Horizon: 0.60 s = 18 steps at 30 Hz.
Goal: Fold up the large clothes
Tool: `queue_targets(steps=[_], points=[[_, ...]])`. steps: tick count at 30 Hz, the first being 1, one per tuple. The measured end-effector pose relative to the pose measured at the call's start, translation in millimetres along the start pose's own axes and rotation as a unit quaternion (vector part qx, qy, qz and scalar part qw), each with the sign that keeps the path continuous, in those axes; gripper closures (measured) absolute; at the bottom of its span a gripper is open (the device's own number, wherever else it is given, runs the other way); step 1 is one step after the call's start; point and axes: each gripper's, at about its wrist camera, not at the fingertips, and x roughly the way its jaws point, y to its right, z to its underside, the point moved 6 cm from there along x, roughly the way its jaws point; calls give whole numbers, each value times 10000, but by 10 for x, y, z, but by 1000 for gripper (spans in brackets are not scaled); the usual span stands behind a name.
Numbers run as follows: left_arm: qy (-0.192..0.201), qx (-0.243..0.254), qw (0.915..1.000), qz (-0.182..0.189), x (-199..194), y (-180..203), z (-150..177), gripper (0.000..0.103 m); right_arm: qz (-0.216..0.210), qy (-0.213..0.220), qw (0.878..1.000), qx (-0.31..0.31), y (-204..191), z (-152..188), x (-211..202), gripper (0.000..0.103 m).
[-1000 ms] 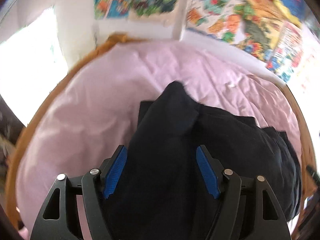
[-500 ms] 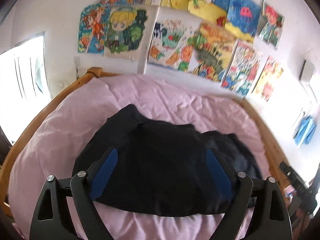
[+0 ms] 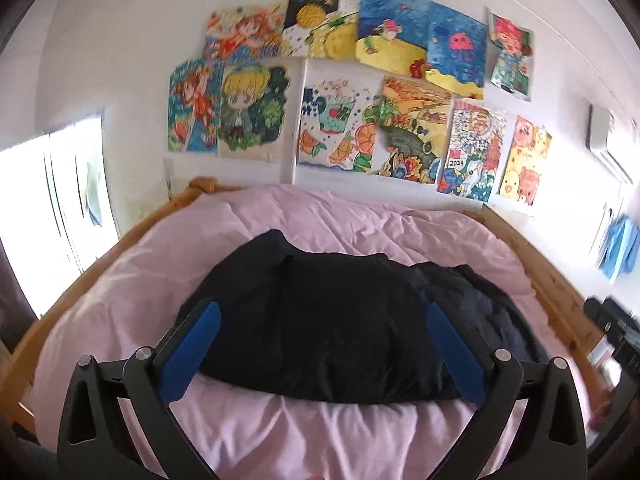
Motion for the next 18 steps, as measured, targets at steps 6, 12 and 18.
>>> queue_targets(steps=[6, 12, 18], points=[[149, 362, 9992, 34, -112, 80, 241, 1, -158, -26, 9998, -85, -153, 177, -161, 0], [198, 278, 9994, -82, -243, 13, 406, 1, -17, -61, 9999, -106, -236, 339, -334, 0], [101, 233, 9994, -234, -463, -91, 615, 1, 23, -140, 9999, -17, -252, 498, -478, 0]])
